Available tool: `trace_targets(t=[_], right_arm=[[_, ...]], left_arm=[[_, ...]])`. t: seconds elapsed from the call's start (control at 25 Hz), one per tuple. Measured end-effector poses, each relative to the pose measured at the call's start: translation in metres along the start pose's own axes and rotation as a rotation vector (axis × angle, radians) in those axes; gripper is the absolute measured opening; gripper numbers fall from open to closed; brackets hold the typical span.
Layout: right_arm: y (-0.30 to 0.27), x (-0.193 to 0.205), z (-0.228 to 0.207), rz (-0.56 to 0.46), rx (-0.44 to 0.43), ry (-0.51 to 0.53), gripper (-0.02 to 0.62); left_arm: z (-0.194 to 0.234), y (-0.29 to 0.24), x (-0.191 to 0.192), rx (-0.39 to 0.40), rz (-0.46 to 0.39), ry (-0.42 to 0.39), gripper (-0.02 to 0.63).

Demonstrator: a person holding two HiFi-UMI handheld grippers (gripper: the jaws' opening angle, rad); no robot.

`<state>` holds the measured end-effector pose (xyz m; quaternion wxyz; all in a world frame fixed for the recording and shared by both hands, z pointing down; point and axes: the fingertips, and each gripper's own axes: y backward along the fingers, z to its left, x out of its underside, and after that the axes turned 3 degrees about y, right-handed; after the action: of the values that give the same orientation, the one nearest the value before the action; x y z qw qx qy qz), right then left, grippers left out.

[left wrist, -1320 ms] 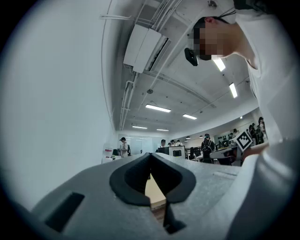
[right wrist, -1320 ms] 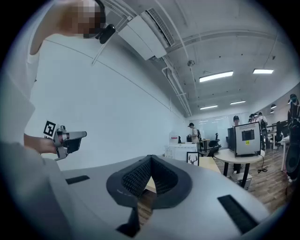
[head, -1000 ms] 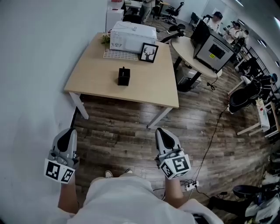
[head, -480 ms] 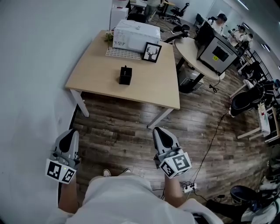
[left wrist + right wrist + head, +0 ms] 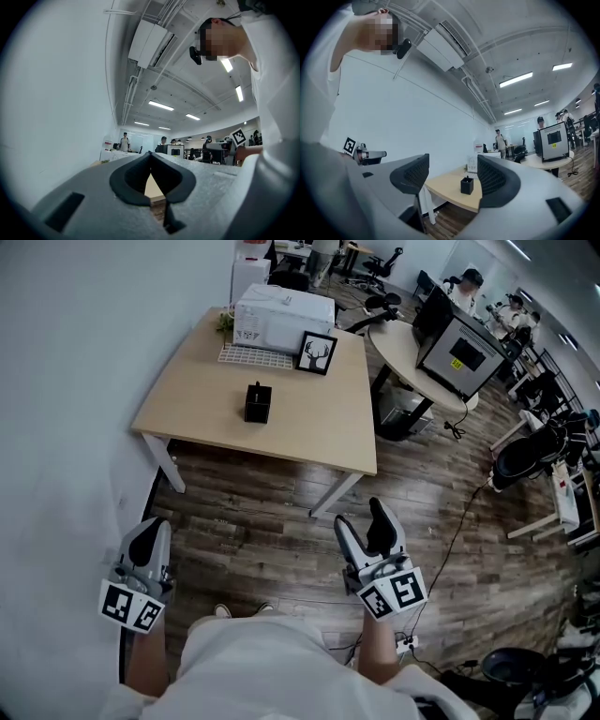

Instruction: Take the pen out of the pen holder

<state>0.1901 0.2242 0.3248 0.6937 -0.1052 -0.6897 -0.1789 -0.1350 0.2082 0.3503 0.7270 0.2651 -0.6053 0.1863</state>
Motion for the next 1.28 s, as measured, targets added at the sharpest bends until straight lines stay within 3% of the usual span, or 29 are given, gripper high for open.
trace_targets(t=[0.28,0.68,0.88,1.0,1.28], right_arm=[[0.015,0.018,-0.005,-0.001,-0.088,-0.058,0.422],[-0.014,0.041,-0.015,0.075,-0.112,-0.099,0.423],[-0.063,0.059,-0.021,0.150,-0.120,-0.071,0.423],[-0.105,0.068,-0.024,0.179,-0.134,-0.067,0.423],[-0.249,0.087,-0.009,0.219,-0.195,-0.074,0.423]], left_arm=[[-0.026,-0.013,0.014,0.005,0.015,-0.006,0.014],[-0.019,-0.040,0.045,0.012,0.074,0.062,0.014],[0.022,-0.082,0.073,0.020,0.080,0.129,0.015],[0.049,-0.114,0.080,0.041,0.074,0.114,0.014],[0.141,-0.185,0.088,0.057,0.085,0.160,0.014]])
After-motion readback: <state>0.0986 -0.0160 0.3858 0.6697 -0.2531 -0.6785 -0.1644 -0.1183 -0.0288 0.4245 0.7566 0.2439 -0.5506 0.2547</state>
